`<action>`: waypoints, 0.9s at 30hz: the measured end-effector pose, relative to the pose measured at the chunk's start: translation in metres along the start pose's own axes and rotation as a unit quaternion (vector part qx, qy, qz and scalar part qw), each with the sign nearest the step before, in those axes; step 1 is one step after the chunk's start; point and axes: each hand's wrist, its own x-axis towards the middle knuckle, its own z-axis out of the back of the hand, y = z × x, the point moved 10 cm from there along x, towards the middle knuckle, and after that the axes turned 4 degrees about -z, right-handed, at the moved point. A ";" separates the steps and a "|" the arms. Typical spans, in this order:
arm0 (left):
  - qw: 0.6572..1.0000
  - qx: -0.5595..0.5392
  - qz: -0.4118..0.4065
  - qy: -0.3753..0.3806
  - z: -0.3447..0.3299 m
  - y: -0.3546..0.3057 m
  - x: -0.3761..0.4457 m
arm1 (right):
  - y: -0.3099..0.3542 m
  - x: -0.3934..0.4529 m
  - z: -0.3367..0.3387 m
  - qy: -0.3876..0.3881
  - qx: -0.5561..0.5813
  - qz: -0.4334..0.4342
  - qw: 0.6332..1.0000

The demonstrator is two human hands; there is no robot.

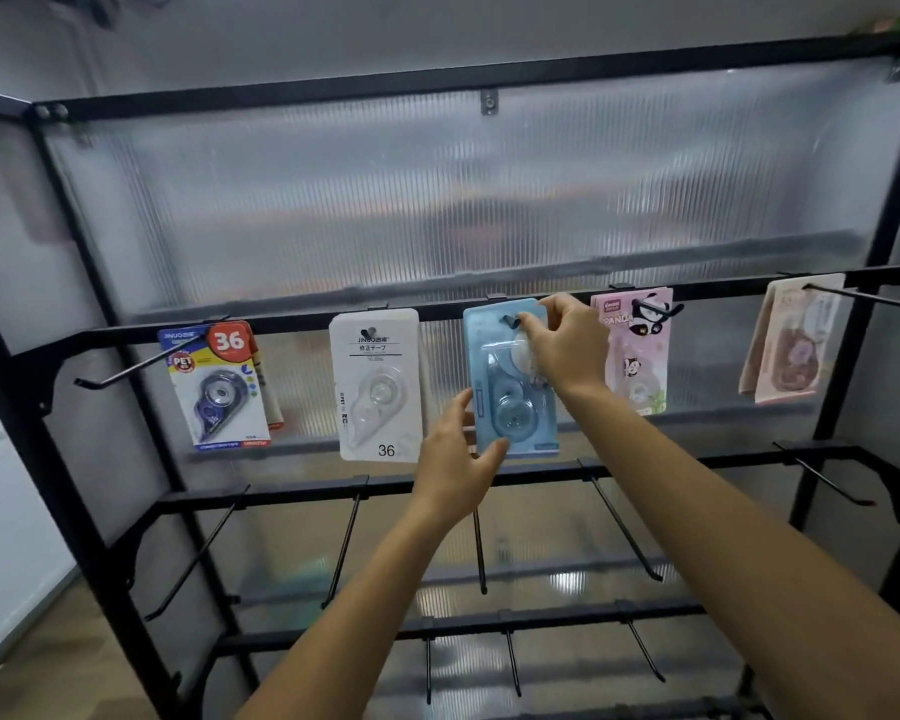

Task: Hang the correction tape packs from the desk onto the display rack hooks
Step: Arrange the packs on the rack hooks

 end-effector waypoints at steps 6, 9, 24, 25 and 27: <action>0.995 0.094 0.023 0.032 -0.016 0.008 0.016 | 0.000 0.004 -0.006 -0.037 -0.071 0.038 0.996; 0.992 0.121 0.032 0.026 -0.017 0.015 0.009 | -0.007 -0.010 -0.002 -0.059 -0.043 0.032 0.997; 0.979 0.203 0.022 -0.023 0.073 0.047 -0.093 | 0.023 -0.192 -0.099 0.176 0.037 0.129 0.975; 0.974 0.224 0.028 -0.035 0.091 0.052 -0.106 | 0.034 -0.205 -0.110 0.191 0.036 0.135 0.971; 0.959 0.275 0.044 -0.052 0.129 0.061 -0.133 | 0.056 -0.236 -0.138 0.235 0.033 0.142 0.961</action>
